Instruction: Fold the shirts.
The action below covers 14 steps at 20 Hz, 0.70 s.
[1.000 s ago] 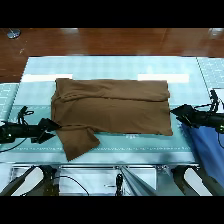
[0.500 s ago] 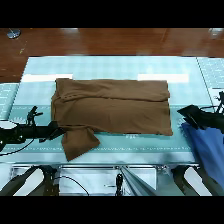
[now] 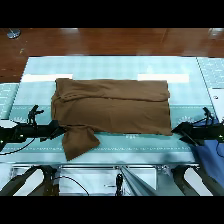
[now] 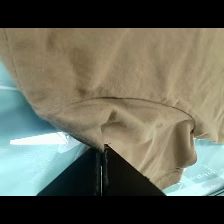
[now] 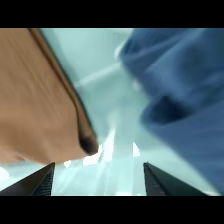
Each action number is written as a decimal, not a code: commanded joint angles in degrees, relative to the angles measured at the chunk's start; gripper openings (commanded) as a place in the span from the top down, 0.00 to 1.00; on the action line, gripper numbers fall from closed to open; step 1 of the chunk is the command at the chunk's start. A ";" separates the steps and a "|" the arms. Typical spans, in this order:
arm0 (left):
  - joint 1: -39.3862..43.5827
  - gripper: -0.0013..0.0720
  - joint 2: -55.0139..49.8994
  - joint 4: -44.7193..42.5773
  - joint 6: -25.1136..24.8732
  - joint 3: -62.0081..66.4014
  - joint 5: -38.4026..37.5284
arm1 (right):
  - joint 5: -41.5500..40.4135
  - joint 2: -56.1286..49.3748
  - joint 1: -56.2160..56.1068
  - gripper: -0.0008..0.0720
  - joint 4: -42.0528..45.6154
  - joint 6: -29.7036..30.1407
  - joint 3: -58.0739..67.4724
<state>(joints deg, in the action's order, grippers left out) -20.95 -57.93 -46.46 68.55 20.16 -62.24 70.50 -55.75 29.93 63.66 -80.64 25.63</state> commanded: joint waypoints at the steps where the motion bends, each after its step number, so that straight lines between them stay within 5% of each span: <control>1: 0.02 0.96 0.04 0.02 0.07 0.07 0.07 | -2.10 -3.32 -4.72 0.14 -2.34 -0.48 -0.63; 7: 0.02 0.96 0.04 0.02 0.04 0.07 0.07 | -11.65 -7.65 -8.24 0.14 -11.78 -0.13 -0.48; 8: 0.02 0.96 0.04 0.02 0.04 0.07 0.07 | -11.91 -7.65 -8.24 0.24 -12.17 -0.09 -0.26; 9: 0.02 0.96 0.04 0.02 0.04 0.07 0.09 | -11.82 -7.65 -8.26 0.54 -12.20 0.66 0.13; 10: 0.02 0.96 0.04 0.02 0.04 0.09 0.07 | -11.13 -7.65 -8.24 0.95 -13.03 3.50 0.52; 14: -0.11 0.96 0.04 0.11 0.04 2.51 -1.57 | -5.95 -7.65 -8.20 0.96 -12.59 7.02 5.03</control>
<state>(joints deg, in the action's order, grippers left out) -20.97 -57.93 -46.44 68.69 21.06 -62.61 61.08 -63.26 21.89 51.99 -76.09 27.77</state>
